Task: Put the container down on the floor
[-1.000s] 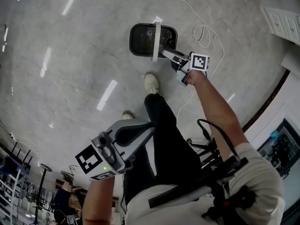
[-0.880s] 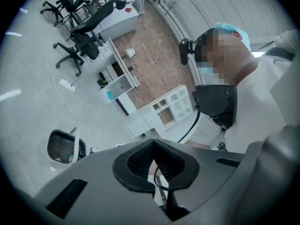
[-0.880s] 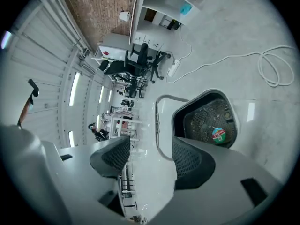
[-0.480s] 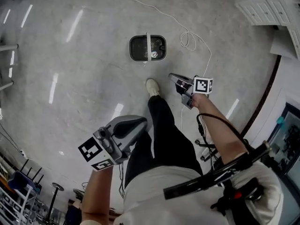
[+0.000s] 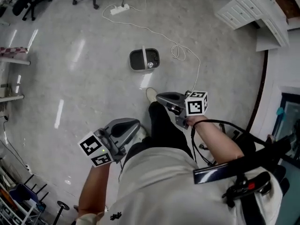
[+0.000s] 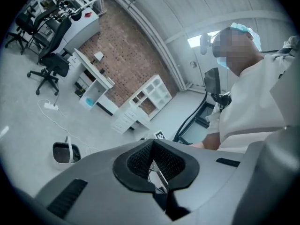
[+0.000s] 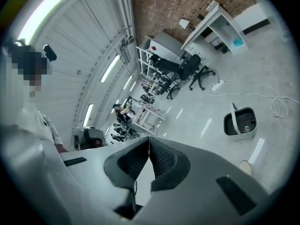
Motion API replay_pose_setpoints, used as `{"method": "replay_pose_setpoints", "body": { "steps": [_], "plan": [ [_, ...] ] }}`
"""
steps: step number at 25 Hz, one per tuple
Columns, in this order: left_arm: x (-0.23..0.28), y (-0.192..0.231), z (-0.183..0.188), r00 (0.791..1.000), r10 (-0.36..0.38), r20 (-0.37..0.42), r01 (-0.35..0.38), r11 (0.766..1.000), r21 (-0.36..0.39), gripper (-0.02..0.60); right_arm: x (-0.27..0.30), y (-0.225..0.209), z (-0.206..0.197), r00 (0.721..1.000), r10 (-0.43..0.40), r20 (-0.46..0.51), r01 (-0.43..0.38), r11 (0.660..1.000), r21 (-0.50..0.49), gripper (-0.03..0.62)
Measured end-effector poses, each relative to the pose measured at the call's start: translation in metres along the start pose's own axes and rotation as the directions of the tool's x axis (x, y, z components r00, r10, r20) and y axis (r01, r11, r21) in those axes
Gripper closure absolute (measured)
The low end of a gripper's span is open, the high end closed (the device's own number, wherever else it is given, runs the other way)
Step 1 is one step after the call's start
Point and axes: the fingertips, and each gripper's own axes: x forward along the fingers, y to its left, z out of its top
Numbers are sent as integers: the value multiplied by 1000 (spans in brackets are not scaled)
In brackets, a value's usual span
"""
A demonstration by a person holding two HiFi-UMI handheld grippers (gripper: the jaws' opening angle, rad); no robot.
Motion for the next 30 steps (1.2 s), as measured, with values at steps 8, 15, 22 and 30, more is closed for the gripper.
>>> {"method": "replay_pose_setpoints", "body": {
  "steps": [8,15,22,30],
  "plan": [
    [-20,-73,-10,999,-32,15,31,996,78,572,-23,116,-24,999,35,31,-31,990,-134,577],
    [-30,-116,-19,999,-34,16,31,988,149,572,-41,175,-40,998,47,43,-37,973,-227,577],
    [-43,-127,-34,999,-9,40,3,990,139,572,-50,198,-62,996,76,36,-64,967,-247,579],
    [-58,-125,-27,999,-4,49,-2,990,140,572,-36,216,-59,995,94,20,-84,954,-286,579]
  ]
}}
